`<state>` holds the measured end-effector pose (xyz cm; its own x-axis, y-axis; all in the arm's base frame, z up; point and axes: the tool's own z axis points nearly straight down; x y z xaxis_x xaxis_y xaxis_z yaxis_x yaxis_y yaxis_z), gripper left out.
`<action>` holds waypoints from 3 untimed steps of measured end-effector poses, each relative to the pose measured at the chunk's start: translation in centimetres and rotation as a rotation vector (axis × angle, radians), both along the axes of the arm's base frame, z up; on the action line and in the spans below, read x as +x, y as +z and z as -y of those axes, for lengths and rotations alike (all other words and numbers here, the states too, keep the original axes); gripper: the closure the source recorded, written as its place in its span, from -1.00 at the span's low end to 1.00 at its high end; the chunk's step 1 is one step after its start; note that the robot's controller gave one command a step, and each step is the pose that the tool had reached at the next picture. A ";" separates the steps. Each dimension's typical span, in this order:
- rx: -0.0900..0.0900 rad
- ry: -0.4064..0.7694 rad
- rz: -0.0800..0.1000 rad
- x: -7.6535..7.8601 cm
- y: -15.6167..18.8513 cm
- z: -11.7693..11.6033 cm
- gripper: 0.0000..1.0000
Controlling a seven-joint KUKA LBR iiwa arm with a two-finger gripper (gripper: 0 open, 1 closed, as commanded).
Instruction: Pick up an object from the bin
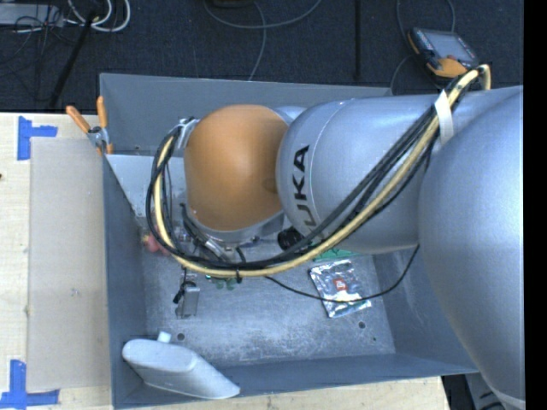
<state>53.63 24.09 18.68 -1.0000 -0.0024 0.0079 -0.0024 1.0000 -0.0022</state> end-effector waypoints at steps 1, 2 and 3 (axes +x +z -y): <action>0.000 -0.099 0.008 5.6 -4.2 2.9 -1.00; 0.001 0.052 0.007 7.6 -12.0 0.9 -1.00; 0.003 0.048 0.009 7.7 -11.7 0.8 1.00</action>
Offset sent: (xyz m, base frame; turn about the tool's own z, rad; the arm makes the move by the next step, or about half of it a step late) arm 0.0554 -0.0272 -0.0396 0.0959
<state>61.29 23.26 6.99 -0.9987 -0.0507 -0.0011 -0.0507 0.9987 0.0003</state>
